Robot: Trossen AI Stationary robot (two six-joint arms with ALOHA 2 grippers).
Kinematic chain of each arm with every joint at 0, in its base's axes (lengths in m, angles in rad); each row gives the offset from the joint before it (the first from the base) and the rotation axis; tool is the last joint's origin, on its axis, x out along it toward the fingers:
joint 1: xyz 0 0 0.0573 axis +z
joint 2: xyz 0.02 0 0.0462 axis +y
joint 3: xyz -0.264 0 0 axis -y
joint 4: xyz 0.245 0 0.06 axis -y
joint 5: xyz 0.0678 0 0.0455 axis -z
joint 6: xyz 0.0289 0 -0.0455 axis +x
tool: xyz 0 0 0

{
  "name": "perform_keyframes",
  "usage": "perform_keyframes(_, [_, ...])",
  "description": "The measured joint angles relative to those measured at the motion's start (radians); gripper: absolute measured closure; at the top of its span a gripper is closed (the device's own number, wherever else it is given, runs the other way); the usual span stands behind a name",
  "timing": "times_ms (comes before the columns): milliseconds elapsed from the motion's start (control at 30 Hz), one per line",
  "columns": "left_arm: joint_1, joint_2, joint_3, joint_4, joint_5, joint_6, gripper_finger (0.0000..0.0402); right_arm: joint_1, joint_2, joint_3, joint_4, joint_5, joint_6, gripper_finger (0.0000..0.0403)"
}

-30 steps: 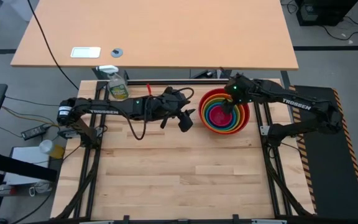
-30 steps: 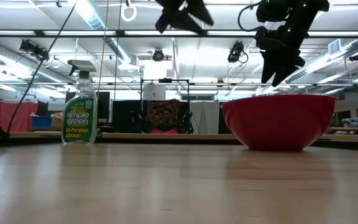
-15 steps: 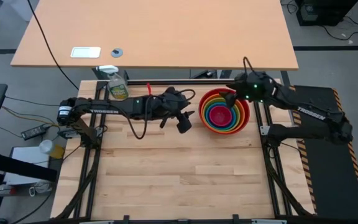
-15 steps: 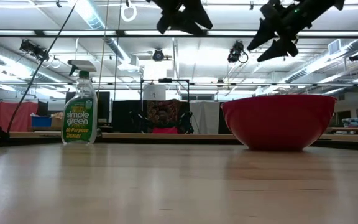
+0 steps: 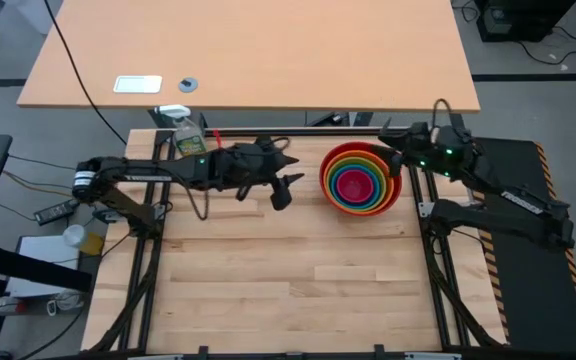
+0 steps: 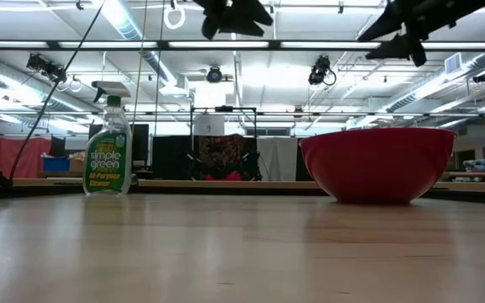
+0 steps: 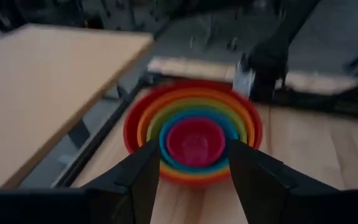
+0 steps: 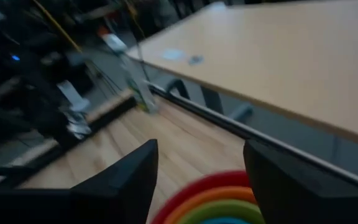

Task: Nest bowls inside each other
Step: Return to Home Position

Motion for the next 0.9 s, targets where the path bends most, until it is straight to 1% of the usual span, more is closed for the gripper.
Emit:
perform_keyframes(100, [0.006,-0.067,-0.091,0.087,0.000,-0.019,0.0209,-0.003,-0.066,-0.037,0.059,-0.036,0.003,0.0169])
perform_keyframes(233, [0.025,-0.149,-0.218,0.168,0.000,-0.095,0.0209,-0.003,-0.139,-0.092,0.125,-0.071,0.044,0.0174])
perform_keyframes(367, [0.044,-0.265,-0.371,0.298,0.000,-0.188,0.0209,-0.003,-0.224,-0.118,0.154,-0.073,0.079,0.0178])
perform_keyframes(533, [0.080,-0.424,-0.558,0.406,-0.002,-0.293,0.0209,-0.004,-0.321,-0.134,0.090,-0.035,0.097,0.0183])
perform_keyframes(667, [0.120,-0.551,-0.685,0.460,-0.017,-0.367,0.0209,-0.004,-0.396,-0.158,0.061,-0.043,0.140,0.0189])
perform_keyframes(900, [0.179,-0.722,-0.849,0.529,-0.049,-0.461,0.0210,-0.004,-0.530,-0.198,0.051,-0.049,0.186,0.0201])
